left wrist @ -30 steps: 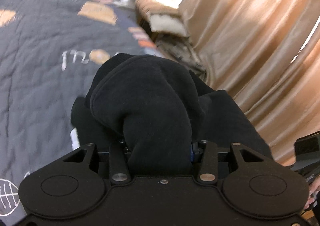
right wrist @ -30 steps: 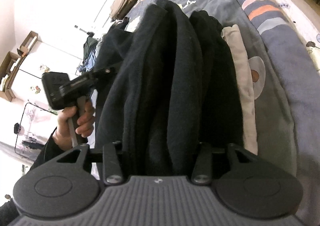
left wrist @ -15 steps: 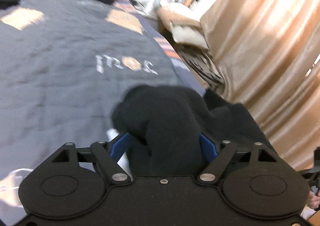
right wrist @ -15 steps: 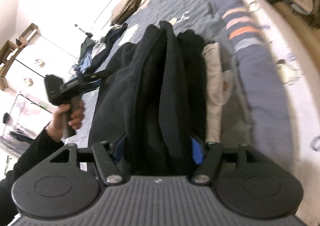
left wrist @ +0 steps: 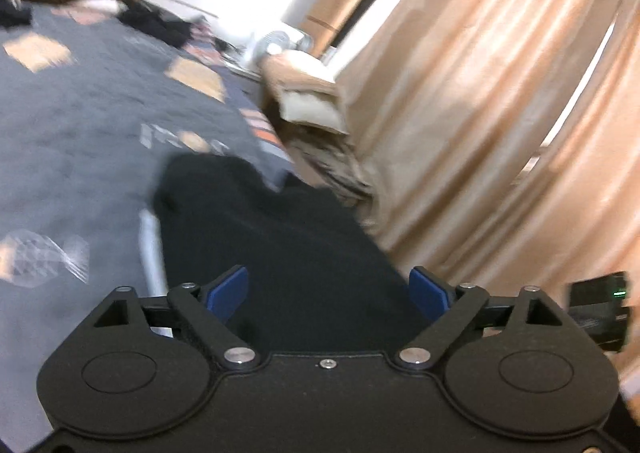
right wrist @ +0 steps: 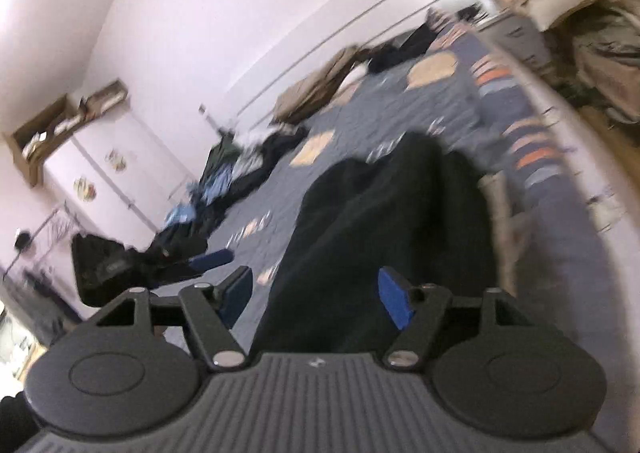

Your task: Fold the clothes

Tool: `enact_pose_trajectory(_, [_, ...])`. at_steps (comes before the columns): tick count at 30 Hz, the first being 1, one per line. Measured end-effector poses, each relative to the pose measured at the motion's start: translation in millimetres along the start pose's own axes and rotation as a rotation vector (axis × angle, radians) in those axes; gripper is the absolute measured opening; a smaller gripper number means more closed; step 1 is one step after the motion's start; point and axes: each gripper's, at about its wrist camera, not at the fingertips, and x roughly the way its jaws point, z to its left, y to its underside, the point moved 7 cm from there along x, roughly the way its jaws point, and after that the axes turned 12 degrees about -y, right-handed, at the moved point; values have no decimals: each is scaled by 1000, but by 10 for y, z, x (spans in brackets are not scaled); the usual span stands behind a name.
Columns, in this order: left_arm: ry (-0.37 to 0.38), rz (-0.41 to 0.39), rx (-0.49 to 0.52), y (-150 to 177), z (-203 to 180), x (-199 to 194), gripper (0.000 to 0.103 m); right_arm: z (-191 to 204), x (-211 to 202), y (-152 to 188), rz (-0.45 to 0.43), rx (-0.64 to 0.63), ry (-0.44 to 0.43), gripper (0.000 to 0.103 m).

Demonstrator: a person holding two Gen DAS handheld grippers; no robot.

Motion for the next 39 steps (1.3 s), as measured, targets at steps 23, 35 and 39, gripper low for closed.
enact_pose_trajectory(23, [-40,118,-227,-521,708,1689,92,-376,91,435,76,-1,-66,67])
enact_pose_trajectory(35, [-17,69,-340,-1036,992,1952,92,-403,76,496,84,11,-81,67])
enact_pose_trajectory(39, [134,147,-241,-937,503,1952,97,-385,83,508,88,3,-74,68])
